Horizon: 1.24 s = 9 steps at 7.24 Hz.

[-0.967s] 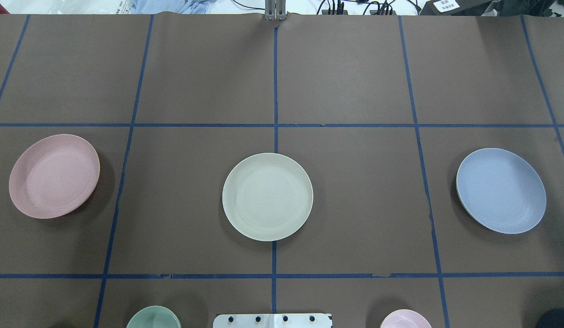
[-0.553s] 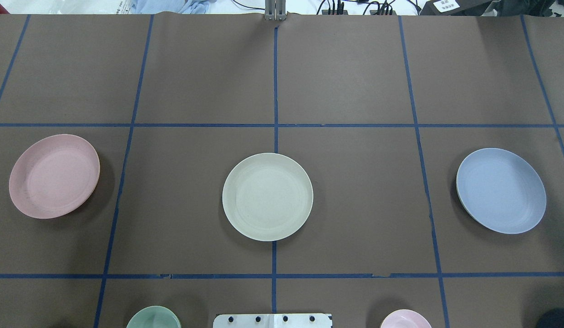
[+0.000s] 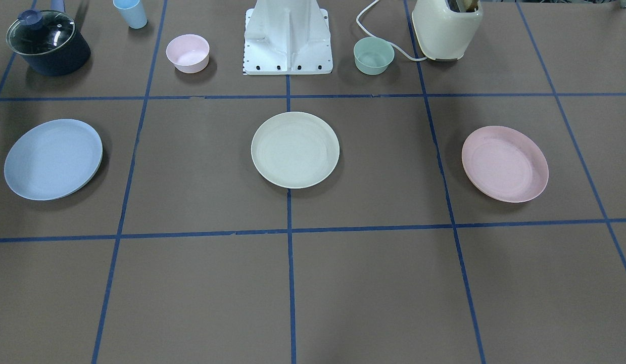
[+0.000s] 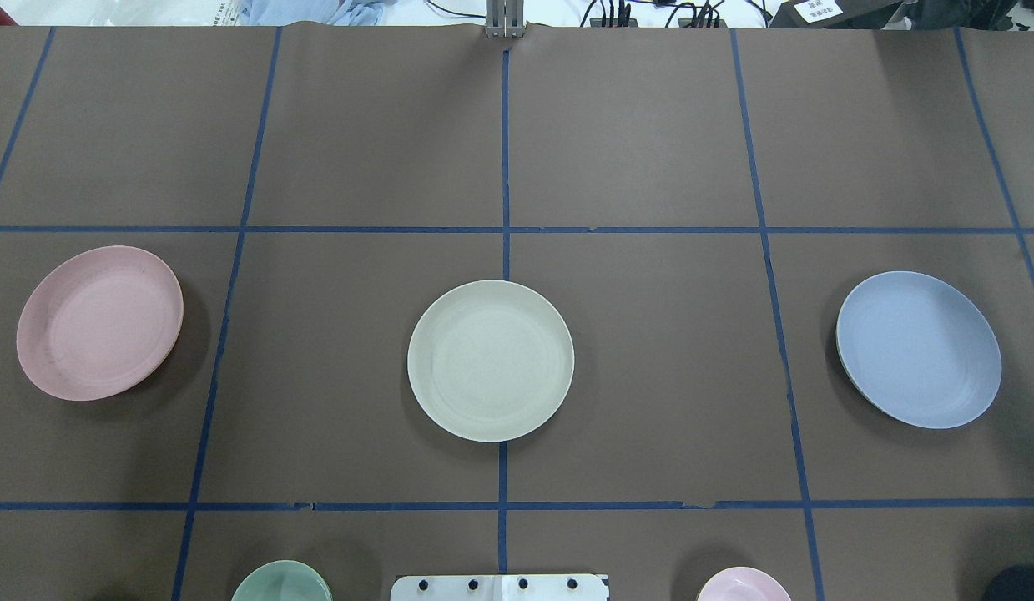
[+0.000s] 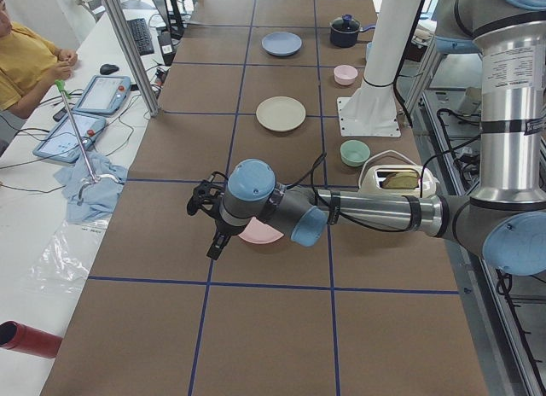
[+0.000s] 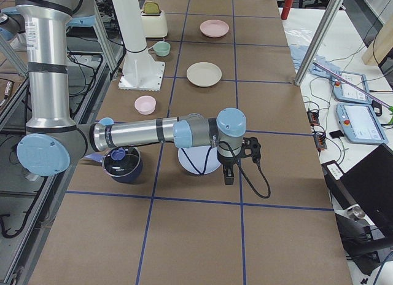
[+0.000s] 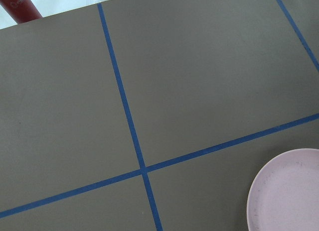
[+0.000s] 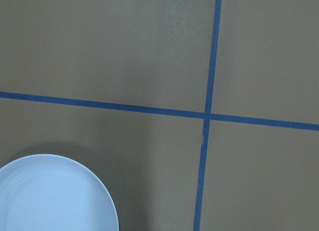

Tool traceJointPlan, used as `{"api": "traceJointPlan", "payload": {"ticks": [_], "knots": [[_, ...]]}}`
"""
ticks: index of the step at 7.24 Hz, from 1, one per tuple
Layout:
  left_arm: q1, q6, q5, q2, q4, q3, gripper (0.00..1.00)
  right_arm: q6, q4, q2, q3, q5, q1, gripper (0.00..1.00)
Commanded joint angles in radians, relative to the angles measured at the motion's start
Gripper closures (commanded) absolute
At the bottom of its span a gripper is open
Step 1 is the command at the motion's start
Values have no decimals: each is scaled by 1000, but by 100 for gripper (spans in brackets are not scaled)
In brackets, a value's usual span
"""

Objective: Stack three plates with pink and blue

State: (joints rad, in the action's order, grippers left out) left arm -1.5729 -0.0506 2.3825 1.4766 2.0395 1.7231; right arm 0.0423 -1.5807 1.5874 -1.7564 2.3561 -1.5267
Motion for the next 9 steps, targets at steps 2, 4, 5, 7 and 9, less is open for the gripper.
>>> {"api": "traceJointPlan", "payload": {"ticks": [2,4,5,7,9], "knots": [[4,-2,1,-1,18,1,0,-12,105,12,-17,0,0,0],[10,-2,0,-1,16,-2,0,-2,105,17,-15,5,0,0],[45,-3,0,-1,16,-3,0,-10,105,16,-14,3,0,0],[73,-23,1,-1,4,-16,0,-10,102,8,-12,5,8,0],[237,-214,-8,11,17,-25,0,-3,107,34,-8,24,10,0]]}}
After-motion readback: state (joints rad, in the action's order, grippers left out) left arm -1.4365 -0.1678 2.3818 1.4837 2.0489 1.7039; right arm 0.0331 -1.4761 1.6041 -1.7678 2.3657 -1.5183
